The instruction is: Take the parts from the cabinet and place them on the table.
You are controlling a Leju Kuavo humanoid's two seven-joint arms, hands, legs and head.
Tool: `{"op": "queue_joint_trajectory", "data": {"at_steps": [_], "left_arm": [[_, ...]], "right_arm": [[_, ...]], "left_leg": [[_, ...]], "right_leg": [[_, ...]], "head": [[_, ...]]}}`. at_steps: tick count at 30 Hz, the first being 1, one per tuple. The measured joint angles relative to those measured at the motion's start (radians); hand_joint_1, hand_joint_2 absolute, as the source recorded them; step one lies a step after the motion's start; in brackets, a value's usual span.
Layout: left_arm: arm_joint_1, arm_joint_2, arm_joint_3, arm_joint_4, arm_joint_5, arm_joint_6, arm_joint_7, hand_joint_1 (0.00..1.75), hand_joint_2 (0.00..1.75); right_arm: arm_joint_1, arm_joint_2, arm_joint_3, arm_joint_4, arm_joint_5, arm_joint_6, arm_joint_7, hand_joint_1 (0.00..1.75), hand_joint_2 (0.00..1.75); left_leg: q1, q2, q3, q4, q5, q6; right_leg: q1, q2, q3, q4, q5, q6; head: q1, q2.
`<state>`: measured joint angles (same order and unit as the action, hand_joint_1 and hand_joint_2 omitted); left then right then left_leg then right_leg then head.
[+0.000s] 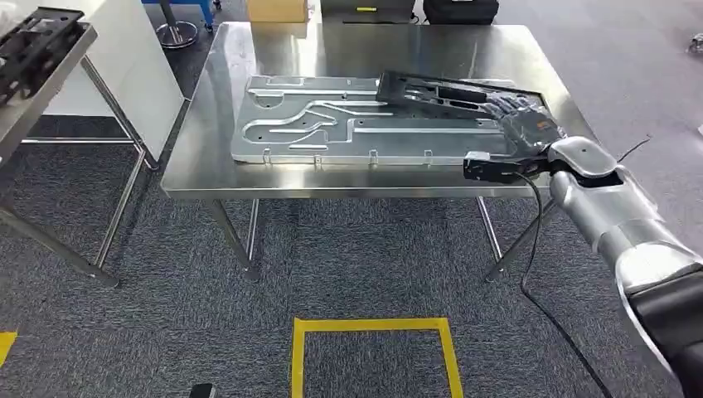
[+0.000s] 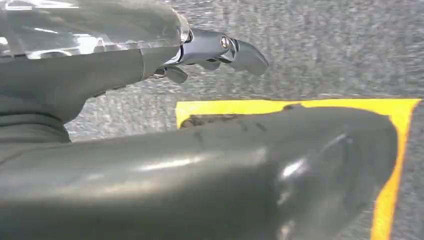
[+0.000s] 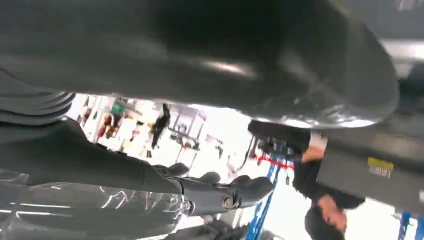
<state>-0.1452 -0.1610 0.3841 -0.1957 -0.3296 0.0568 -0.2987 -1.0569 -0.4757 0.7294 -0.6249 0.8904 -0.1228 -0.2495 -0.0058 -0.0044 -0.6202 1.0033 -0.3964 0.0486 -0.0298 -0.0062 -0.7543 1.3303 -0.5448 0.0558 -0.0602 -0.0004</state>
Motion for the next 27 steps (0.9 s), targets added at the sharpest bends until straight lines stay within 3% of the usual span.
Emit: {"op": "queue_joint_trajectory", "data": {"at_steps": [1,2,3,4,5,6,8,9,10,11,13,14,15,16,17,18,19,20,21,23,25,26,27], "left_arm": [[0.000,0.000,0.000,0.000,-0.004,0.000,0.000,0.00,0.00],[0.000,0.000,0.000,0.000,-0.004,0.000,0.000,0.00,0.00],[-0.004,0.000,0.000,0.000,-0.008,-0.001,0.002,0.00,0.00],[-0.005,0.000,0.000,0.000,-0.010,-0.002,0.003,0.00,0.00],[-0.007,0.000,-0.001,0.000,-0.011,-0.002,0.003,0.00,0.00],[-0.008,0.000,-0.002,0.000,-0.014,-0.003,0.003,0.00,0.00],[-0.009,0.000,-0.002,0.000,-0.017,-0.005,0.003,0.00,0.00],[-0.009,0.000,-0.002,0.000,-0.018,-0.006,0.003,0.00,0.00],[-0.008,0.002,-0.002,0.000,-0.018,-0.006,0.003,0.00,0.00],[-0.008,0.003,-0.002,0.000,-0.018,-0.006,0.003,0.00,0.00],[-0.008,0.003,-0.002,0.000,-0.018,-0.006,0.003,0.00,0.00],[-0.008,0.003,-0.002,0.000,-0.018,-0.005,0.003,0.00,0.00],[-0.007,0.005,-0.002,0.000,-0.019,-0.005,0.003,0.00,0.00],[-0.005,0.005,-0.002,0.000,-0.020,-0.003,0.003,0.00,0.00],[-0.004,0.006,-0.002,0.000,-0.020,-0.002,0.003,0.00,0.00],[-0.004,0.007,-0.002,0.000,-0.020,0.000,0.003,0.00,0.00],[-0.004,0.010,-0.002,0.000,-0.020,0.002,0.002,0.00,0.00],[-0.006,0.012,-0.002,-0.001,-0.020,0.005,0.002,0.00,0.00],[-0.006,0.013,-0.002,-0.003,-0.020,0.010,0.000,0.00,0.00],[-0.003,0.013,-0.002,-0.003,-0.024,0.014,-0.001,0.00,0.00],[0.006,0.013,-0.002,-0.002,-0.027,0.016,0.000,0.00,0.00],[0.006,0.014,-0.002,-0.002,-0.026,0.017,0.000,0.00,0.00],[0.006,0.014,-0.002,-0.002,-0.028,0.019,0.004,0.00,0.00]], "right_arm": [[0.010,0.003,0.000,0.003,-0.001,-0.005,0.000,0.00,0.00],[0.010,0.003,0.000,0.003,-0.001,-0.005,0.000,0.00,0.00],[0.018,0.008,-0.001,0.008,-0.001,-0.011,0.000,0.00,0.00],[0.018,0.008,-0.002,0.009,-0.003,-0.015,0.000,0.00,0.00],[0.022,0.009,-0.005,0.009,-0.005,-0.020,0.000,0.00,0.00],[0.028,0.009,-0.008,0.009,-0.008,-0.026,0.000,0.00,0.00],[0.053,0.010,-0.018,0.009,-0.011,-0.035,0.006,0.00,0.00],[0.069,0.013,-0.019,0.008,-0.010,-0.038,0.010,0.00,0.00],[0.083,0.023,-0.019,0.008,-0.008,-0.041,0.015,0.00,0.00],[0.095,0.031,-0.021,0.008,-0.005,-0.040,0.017,0.00,0.00],[0.123,0.048,-0.028,0.003,-0.005,-0.040,0.013,0.00,0.00],[0.138,0.053,-0.031,0.002,-0.011,-0.039,0.006,0.00,0.00],[0.156,0.060,-0.035,0.002,-0.021,-0.037,-0.004,0.00,0.00],[0.173,0.064,-0.040,0.002,-0.029,-0.033,-0.015,0.00,0.00],[0.189,0.068,-0.043,0.002,-0.033,-0.032,-0.022,0.00,0.00],[0.200,0.074,-0.046,0.002,-0.040,-0.031,-0.028,0.00,0.00],[0.209,0.077,-0.050,0.002,-0.046,-0.032,-0.036,0.00,0.00],[0.215,0.080,-0.055,0.001,-0.048,-0.035,-0.041,0.00,0.00],[0.223,0.081,-0.061,0.000,-0.048,-0.044,-0.043,0.00,0.00],[0.243,0.083,-0.064,0.000,-0.049,-0.066,-0.044,0.00,0.00],[0.276,0.086,-0.067,0.000,-0.041,-0.082,-0.040,0.00,0.00],[0.291,0.086,-0.067,0.000,-0.035,-0.087,-0.033,0.00,0.00],[0.301,0.086,-0.067,0.000,-0.028,-0.094,-0.029,0.00,0.00]], "left_leg": [[-0.001,0.000,-0.015,0.003,0.009,-0.001],[-0.001,0.000,-0.015,0.003,0.009,-0.001],[-0.003,0.000,-0.060,0.021,0.029,-0.005],[-0.003,0.001,-0.075,0.028,0.037,-0.008],[-0.004,0.002,-0.085,0.029,0.048,-0.013],[-0.005,0.002,-0.087,0.031,0.053,-0.017],[0.001,0.001,-0.084,0.023,0.073,-0.030],[0.000,-0.002,-0.084,0.017,0.083,-0.038],[0.001,-0.003,-0.090,0.017,0.079,-0.045],[0.004,-0.003,-0.106,0.043,0.030,-0.050],[0.009,-0.001,-0.144,0.180,-0.106,-0.059],[0.010,-0.001,-0.159,0.256,-0.146,-0.064],[0.010,-0.001,-0.165,0.319,-0.155,-0.067],[0.010,-0.001,-0.154,0.344,-0.133,-0.068],[0.011,-0.001,-0.123,0.331,-0.095,-0.068],[0.010,-0.001,-0.078,0.288,-0.063,-0.065],[0.010,-0.001,-0.008,0.206,-0.055,-0.059],[0.010,-0.002,0.073,0.109,-0.096,-0.050],[0.003,-0.003,0.135,0.011,-0.136,-0.046],[0.000,-0.003,0.126,0.005,-0.130,-0.037],[0.006,0.000,0.116,-0.006,-0.102,-0.019],[0.005,-0.004,0.106,-0.007,-0.095,-0.010],[0.005,-0.005,0.091,-0.007,-0.082,-0.003]], "right_leg": [[0.000,0.000,0.021,-0.009,0.029,-0.002],[0.000,0.000,0.021,-0.009,0.029,-0.002],[0.003,0.000,0.114,-0.118,0.100,-0.009],[0.007,0.001,0.162,-0.196,0.085,-0.017],[0.010,0.002,0.207,-0.261,0.028,-0.028],[0.017,0.002,0.223,-0.304,0.020,-0.027],[0.024,0.002,0.215,-0.297,0.033,-0.037],[0.025,0.001,0.212,-0.302,0.044,-0.046],[0.014,-0.004,0.207,-0.311,0.061,-0.054],[0.014,-0.007,0.194,-0.313,0.074,-0.062],[0.013,-0.005,0.164,-0.312,0.100,-0.067],[0.014,-0.005,0.148,-0.312,0.112,-0.066],[0.014,-0.006,0.132,-0.310,0.125,-0.066],[0.014,-0.006,0.116,-0.310,0.137,-0.063],[0.014,-0.006,0.099,-0.309,0.149,-0.061],[0.015,-0.006,0.083,-0.308,0.161,-0.058],[0.015,-0.006,0.068,-0.307,0.174,-0.054],[0.015,-0.006,0.063,-0.304,0.186,-0.050],[0.018,-0.006,0.055,-0.304,0.193,-0.043],[0.017,-0.009,0.059,-0.314,0.215,-0.032],[0.013,-0.008,0.054,-0.321,0.228,-0.018],[0.010,-0.003,0.040,-0.301,0.186,-0.015],[0.010,-0.002,0.022,-0.255,0.122,-0.014]], "head": [[0.000,0.000],[0.000,0.000],[0.000,0.000],[0.000,0.000],[0.000,0.000],[0.000,0.000],[-0.001,0.000],[0.000,0.000],[0.000,0.000],[0.000,0.000],[0.000,0.000],[-0.001,0.000],[-0.001,0.000],[0.000,0.000],[-0.001,0.000],[0.000,0.000],[-0.001,0.000],[-0.001,0.000],[0.000,0.000],[0.000,0.000],[0.000,0.000],[0.000,0.000],[0.000,0.000]]}}
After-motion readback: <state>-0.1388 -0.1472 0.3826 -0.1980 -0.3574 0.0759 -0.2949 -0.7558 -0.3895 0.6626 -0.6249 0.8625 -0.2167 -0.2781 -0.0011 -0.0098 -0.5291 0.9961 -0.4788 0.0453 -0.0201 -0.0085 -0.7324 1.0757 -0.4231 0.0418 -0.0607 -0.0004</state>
